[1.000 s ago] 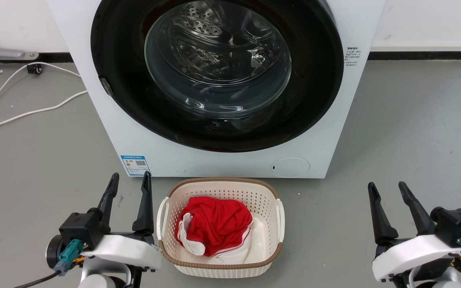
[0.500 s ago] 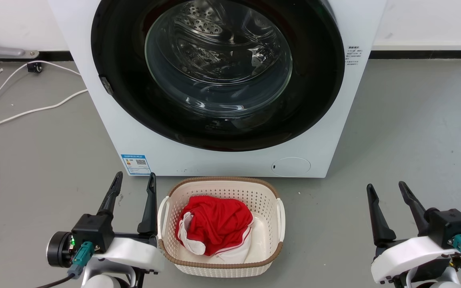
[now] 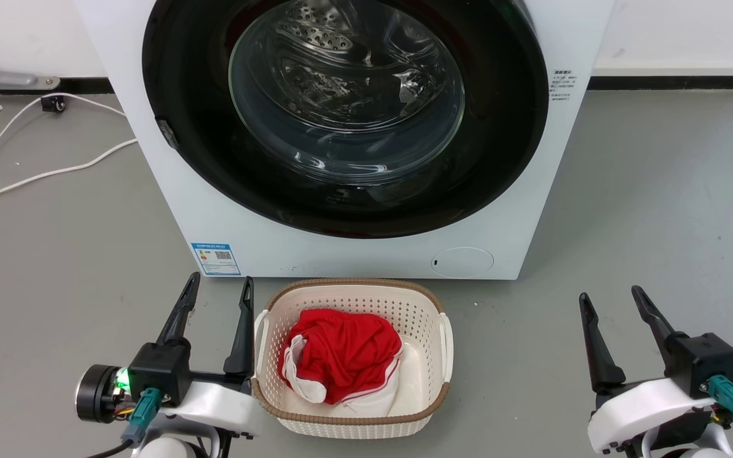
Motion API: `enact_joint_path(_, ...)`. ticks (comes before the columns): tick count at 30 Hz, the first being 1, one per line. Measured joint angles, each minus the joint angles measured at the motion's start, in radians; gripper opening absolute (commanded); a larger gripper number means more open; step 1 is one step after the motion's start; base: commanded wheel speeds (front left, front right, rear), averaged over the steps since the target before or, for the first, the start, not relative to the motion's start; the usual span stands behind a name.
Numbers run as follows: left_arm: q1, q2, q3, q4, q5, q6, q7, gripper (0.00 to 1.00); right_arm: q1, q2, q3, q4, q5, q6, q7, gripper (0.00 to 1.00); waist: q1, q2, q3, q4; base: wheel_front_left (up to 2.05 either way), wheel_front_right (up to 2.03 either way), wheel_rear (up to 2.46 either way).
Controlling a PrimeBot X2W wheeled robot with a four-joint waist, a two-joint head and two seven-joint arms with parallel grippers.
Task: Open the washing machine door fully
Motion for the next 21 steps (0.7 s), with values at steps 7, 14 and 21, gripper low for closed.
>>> enact_joint_path(7, 0.000, -0.002, 0.003, 0.005, -0.006, 0.000, -0.001, 1.00, 0.000, 0.000, 0.004, 0.004, 0.005, 0.000, 0.000, 1.00, -0.0001, 0.0000, 0.004, -0.001, 0.00, 0.00, 0.00)
enact_joint_path(14, 0.000, -0.004, 0.006, 0.007, -0.013, 0.000, -0.001, 1.00, -0.002, 0.000, 0.004, 0.006, 0.005, 0.000, 0.000, 1.00, -0.0001, 0.0000, 0.006, -0.002, 0.00, 0.00, 0.00)
enact_joint_path(21, -0.004, -0.006, 0.009, 0.010, -0.014, 0.000, -0.001, 1.00, -0.006, 0.000, 0.003, 0.010, 0.012, 0.000, 0.000, 0.30, -0.0001, 0.0000, 0.009, -0.005, 0.00, 0.00, 0.00)
